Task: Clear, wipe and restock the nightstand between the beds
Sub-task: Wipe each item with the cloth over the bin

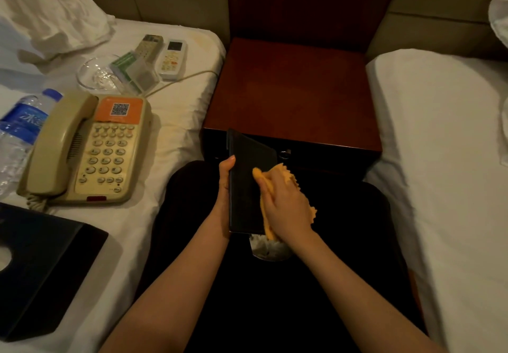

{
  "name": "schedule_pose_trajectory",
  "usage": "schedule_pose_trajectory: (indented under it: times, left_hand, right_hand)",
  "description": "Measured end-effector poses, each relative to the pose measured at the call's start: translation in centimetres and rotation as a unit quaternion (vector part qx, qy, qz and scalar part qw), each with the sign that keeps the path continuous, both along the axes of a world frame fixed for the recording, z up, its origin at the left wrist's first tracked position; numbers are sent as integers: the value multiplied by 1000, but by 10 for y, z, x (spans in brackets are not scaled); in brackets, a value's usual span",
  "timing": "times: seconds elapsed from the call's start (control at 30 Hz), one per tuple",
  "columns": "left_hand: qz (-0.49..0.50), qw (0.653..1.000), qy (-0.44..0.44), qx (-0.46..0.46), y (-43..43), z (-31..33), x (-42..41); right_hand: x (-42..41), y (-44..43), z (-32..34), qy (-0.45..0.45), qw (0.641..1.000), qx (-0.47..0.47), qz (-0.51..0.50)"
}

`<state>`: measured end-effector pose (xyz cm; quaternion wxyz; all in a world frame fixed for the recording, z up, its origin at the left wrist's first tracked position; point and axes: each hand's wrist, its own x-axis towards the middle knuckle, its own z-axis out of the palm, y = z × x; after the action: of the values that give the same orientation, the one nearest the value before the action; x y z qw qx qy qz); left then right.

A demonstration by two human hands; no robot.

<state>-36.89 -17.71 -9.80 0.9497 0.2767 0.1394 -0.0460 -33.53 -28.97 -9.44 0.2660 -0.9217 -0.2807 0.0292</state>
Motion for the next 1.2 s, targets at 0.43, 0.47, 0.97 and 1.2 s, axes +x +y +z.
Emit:
schedule_pose_trajectory:
  times: [0.43, 0.47, 0.97, 1.2]
  left_hand:
    - [44, 998, 48, 27, 4, -4, 2]
    - [48, 996, 59, 37, 3, -3, 3]
    - [77, 979, 150, 113, 0, -12, 11]
    - [135, 966, 156, 158, 5, -2, 11]
  right_hand:
    - [-2, -8, 6, 69, 995, -62, 28]
    - [4, -6, 2, 93, 995, -46, 9]
    - [-9, 18, 3, 218, 963, 155, -32]
    - [-9, 9, 1, 235, 965, 102, -51]
